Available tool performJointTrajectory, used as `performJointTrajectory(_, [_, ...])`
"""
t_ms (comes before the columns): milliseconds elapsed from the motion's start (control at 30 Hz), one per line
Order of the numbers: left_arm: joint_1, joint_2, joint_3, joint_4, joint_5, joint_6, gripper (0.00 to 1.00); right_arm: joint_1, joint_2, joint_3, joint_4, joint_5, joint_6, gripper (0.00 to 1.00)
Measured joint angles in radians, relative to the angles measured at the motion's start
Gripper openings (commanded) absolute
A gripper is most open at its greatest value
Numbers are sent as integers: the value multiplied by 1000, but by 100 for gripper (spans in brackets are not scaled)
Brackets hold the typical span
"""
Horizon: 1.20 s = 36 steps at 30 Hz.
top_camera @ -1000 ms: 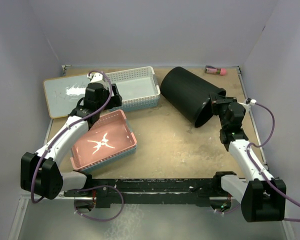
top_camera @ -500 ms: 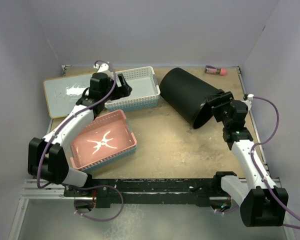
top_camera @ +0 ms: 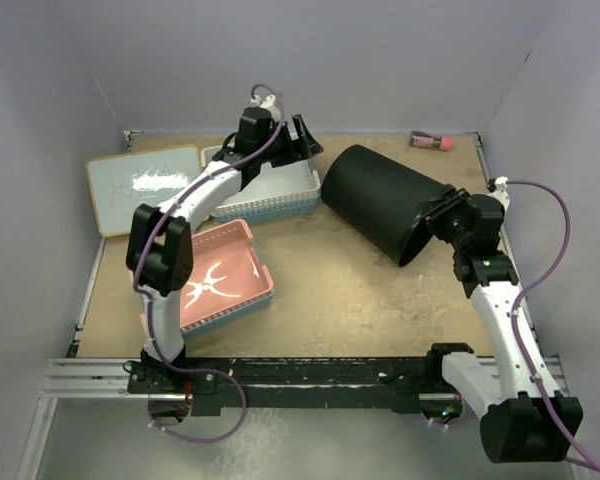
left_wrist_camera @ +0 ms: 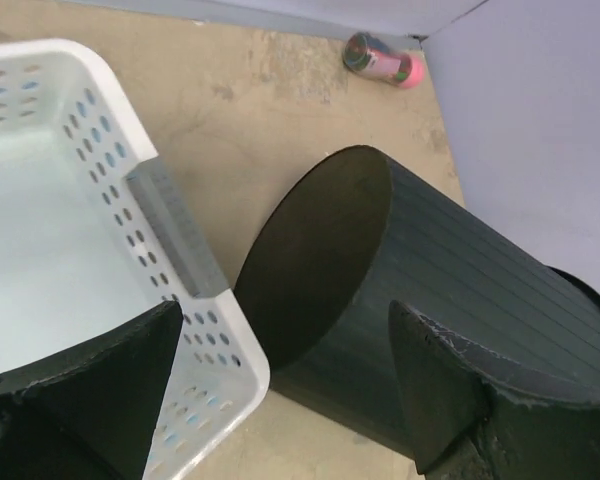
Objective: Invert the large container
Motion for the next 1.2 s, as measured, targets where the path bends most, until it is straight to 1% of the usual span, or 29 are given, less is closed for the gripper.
performJointTrajectory(167, [-36, 137, 136, -64, 53, 0, 78, 0, -28, -7, -19, -1, -3, 7])
performJointTrajectory(233, [-57, 165, 164, -82, 77, 0, 78, 0, -31, -12, -21, -2, -3, 1])
performJointTrajectory(267, [-65, 173, 171, -87, 89, 0, 77, 0, -31, -12, -20, -3, -2, 0])
performJointTrajectory(467, [-99, 187, 185, -98, 167, -3, 75, -1, -31, -13, -19, -6, -2, 0])
performJointTrajectory(567, [-109, 187, 185, -74, 206, -16, 74, -2, -31, -15, -18, -7, -1, 0])
performJointTrajectory(733, [-108, 187, 192, -46, 225, -58, 74, -9, -31, -22, -12, -8, 10, 0])
performJointTrajectory(833, [-108, 195, 238, -38, 242, -92, 74, -16, -41, -31, -12, 2, 23, 7])
performJointTrajectory(933, [-117, 217, 333, -6, 262, -135, 74, -27, -75, -55, -15, 31, 56, 8])
performJointTrajectory(1133, [-145, 237, 412, 92, 270, -191, 74, -34, -152, -134, 5, 69, 140, 8])
performJointTrajectory(1200, [-150, 242, 423, 133, 272, -219, 74, -35, -168, -160, 16, 71, 164, 11])
